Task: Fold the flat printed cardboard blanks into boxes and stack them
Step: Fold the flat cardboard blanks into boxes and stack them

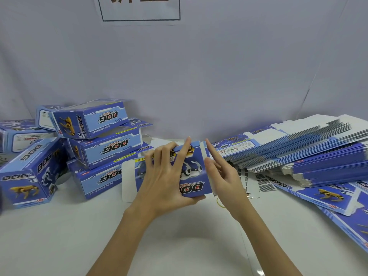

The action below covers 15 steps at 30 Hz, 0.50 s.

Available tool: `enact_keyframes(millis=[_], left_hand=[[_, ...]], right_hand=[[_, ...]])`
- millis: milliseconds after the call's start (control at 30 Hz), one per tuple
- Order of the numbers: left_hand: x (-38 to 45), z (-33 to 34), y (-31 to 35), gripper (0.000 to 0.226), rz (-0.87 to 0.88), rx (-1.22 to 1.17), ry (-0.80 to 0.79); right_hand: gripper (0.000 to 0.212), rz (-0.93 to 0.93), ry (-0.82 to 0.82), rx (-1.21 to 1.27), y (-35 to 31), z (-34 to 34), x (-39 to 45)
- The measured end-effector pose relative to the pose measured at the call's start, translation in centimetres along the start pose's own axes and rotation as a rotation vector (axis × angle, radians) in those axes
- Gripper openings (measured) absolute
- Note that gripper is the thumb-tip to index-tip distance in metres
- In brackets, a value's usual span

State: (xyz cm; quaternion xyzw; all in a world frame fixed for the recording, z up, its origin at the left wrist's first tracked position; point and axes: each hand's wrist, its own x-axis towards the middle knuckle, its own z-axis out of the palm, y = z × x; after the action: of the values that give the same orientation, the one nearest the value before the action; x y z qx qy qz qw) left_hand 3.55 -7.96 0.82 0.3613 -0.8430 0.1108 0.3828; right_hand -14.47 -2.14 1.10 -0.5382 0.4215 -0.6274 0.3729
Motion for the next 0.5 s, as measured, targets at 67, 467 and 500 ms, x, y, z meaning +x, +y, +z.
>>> enact_keyframes(millis=[67,467,500], left_hand=[[-0.08,0.02,0.20,0.128,0.008,-0.010,-0.017],[-0.31,0.56,0.79,0.122,0.011,-0.018,-0.047],[-0.31,0.63,0.82,0.122,0.010,-0.024,-0.050]], right_hand=[[0.051,0.005,0.018,0.012,0.19,0.02,0.07],[0.038,0.025,0.083,0.042,0.57,0.58,-0.08],[0.037,0.024,0.084,0.035,0.67,0.70,-0.10]])
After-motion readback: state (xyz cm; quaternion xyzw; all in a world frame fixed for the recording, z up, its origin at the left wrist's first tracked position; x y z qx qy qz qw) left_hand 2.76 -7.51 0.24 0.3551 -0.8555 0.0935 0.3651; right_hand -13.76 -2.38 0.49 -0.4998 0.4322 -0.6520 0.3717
